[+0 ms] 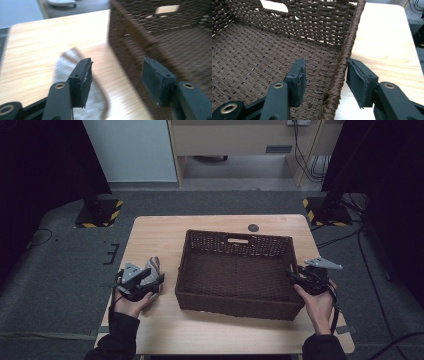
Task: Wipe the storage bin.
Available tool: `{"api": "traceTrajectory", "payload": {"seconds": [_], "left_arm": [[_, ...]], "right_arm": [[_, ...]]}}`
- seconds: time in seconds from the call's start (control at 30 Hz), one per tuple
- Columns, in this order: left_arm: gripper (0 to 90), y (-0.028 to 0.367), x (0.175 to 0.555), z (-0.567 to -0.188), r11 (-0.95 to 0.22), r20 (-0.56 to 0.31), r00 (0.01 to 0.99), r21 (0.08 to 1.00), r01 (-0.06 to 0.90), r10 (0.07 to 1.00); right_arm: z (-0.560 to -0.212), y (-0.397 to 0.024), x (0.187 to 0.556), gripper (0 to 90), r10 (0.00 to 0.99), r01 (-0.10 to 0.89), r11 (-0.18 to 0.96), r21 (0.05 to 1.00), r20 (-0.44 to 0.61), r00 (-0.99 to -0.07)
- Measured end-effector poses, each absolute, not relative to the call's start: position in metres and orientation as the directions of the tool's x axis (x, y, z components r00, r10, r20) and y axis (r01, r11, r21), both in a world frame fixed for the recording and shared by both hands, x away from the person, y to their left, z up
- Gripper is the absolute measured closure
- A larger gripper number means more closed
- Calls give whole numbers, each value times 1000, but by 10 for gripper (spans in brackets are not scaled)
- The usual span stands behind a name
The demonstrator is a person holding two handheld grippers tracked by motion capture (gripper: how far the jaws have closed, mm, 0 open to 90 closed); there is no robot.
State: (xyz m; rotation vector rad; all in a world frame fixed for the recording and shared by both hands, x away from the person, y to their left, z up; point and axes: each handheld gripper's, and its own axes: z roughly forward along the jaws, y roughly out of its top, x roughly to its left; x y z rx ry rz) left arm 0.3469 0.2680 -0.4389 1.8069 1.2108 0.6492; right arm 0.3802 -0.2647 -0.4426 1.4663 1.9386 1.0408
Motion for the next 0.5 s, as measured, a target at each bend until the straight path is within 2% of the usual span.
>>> {"api": "traceTrajectory", "payload": {"seconds": [0.27,0.4,0.5], "left_arm": [[306,300,358,-465,-175,-20,330,818,549,944],[303,304,365,-481,-196,-5,327,793,577,945],[312,305,371,-492,-184,-34,333,779,600,942]], "right_arm": [[-446,-261,383,492,953,591,145,793,50,-299],[-446,-261,384,493,952,593,145,792,52,-302],[-446,-261,384,493,951,592,148,792,51,-305]]}}
